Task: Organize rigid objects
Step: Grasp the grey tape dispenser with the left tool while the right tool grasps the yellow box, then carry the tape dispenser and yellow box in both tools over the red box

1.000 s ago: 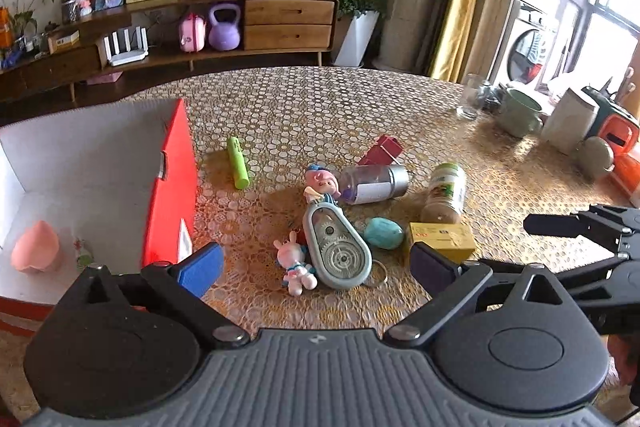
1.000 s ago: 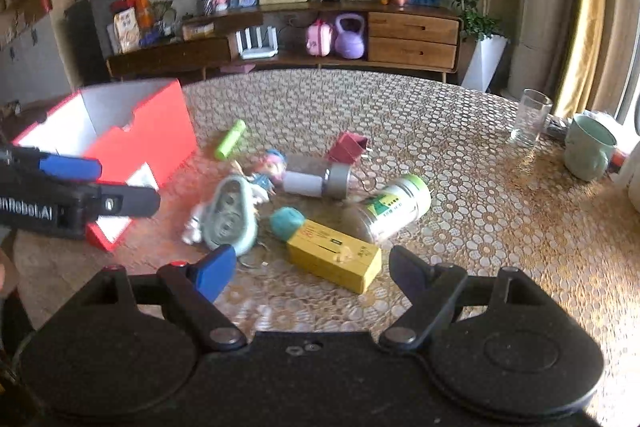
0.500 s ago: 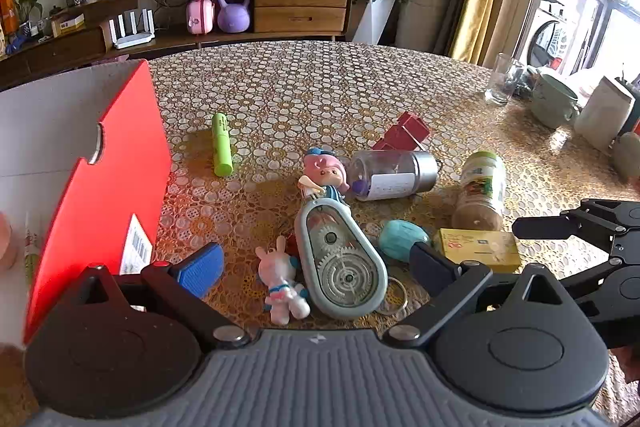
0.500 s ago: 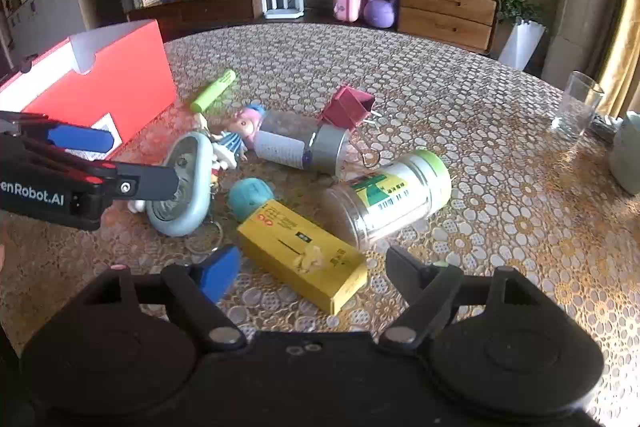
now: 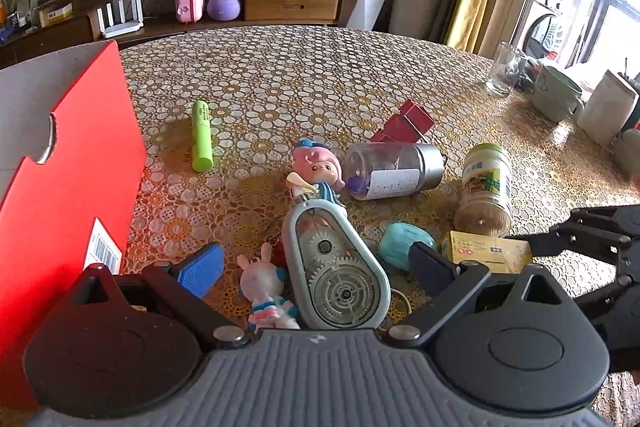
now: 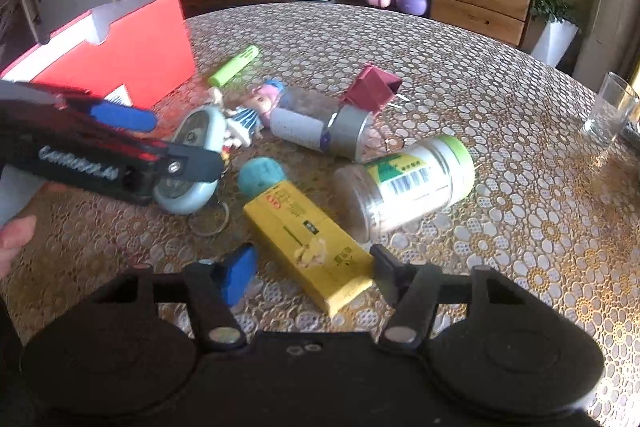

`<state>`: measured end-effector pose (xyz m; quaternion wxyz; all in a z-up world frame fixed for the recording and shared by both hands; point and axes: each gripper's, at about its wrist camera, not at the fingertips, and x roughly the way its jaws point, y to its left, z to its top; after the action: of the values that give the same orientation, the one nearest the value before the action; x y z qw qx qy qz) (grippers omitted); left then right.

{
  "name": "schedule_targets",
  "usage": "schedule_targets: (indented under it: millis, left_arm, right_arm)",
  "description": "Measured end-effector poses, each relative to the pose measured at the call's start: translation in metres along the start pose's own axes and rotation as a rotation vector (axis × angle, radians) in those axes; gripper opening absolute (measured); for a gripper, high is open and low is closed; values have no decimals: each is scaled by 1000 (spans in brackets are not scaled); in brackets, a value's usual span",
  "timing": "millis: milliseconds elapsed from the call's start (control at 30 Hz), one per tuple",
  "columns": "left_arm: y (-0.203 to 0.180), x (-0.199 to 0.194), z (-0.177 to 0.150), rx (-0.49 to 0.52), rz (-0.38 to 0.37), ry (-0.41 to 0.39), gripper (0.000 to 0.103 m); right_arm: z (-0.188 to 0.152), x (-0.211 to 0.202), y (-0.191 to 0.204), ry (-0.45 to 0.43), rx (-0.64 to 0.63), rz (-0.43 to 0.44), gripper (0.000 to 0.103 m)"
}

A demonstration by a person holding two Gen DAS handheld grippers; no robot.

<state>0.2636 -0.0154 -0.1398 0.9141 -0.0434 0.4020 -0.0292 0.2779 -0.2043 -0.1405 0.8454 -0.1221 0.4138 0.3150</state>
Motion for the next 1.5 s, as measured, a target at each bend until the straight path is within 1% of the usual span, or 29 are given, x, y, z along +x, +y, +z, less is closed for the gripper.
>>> schedule_targets:
  millis: [133,233,300,400,500,533,600,633,667,767,833,867,967,1100,1233,1433,1500]
  left_arm:
    - [0,4,-1,-11,-7,8,97]
    - [0,7,-1,-13,-11,17,91]
    - [0,8,0,-17,-11,19,85]
    - [0,11,1,-17,-4,21,81]
    - [0,12,2,-18,-2,19,78]
    - [1,12,2,-22,-3,19,78]
    - [2,12,2,-26,-2,15,76]
    - [1,12,2,-24,1,12,76]
    - [1,12,2,-20,1,10,75]
    - [1,12,3,-17,3,6,74]
    - [0,9,3,-10,3,-4,69]
    - [-1,7,3,1,-4,-18,57]
    - [-5,3,5,13,-7,-14,42]
    - [-4,-2,2,10,1,-14,41]
    - [-3,-14,1,5,-15,-28,39]
    - [-1,-34,-4,2,-31,-41,39]
    - [-2,-39,-5,6,-22,-40,38]
  right_arm:
    - [-5,-6,13,17,-57,64,57]
    - [-1,-7,21,-3,-76,39,57]
    - [5,-4,21,-19,-47,24,56]
    - [13,2,21,-35,16,12,56]
    - [16,7,22,-36,42,-16,55]
    - [17,9,23,-35,47,-32,53]
    - [15,11,24,-32,52,-71,42]
    - [15,11,24,-31,58,-91,38]
    - [14,12,24,-30,64,-106,31]
    - [13,11,23,-31,81,-120,30]
    - [11,9,26,-34,80,-143,30]
    - [11,8,26,-36,84,-145,29]
    - [9,1,27,-49,106,-134,29]
    - [6,-13,31,-77,122,-137,29]
    - [3,-30,36,-102,130,-136,29]
    - [7,-51,47,-118,138,-125,29]
    - [8,-57,52,-125,138,-127,29]
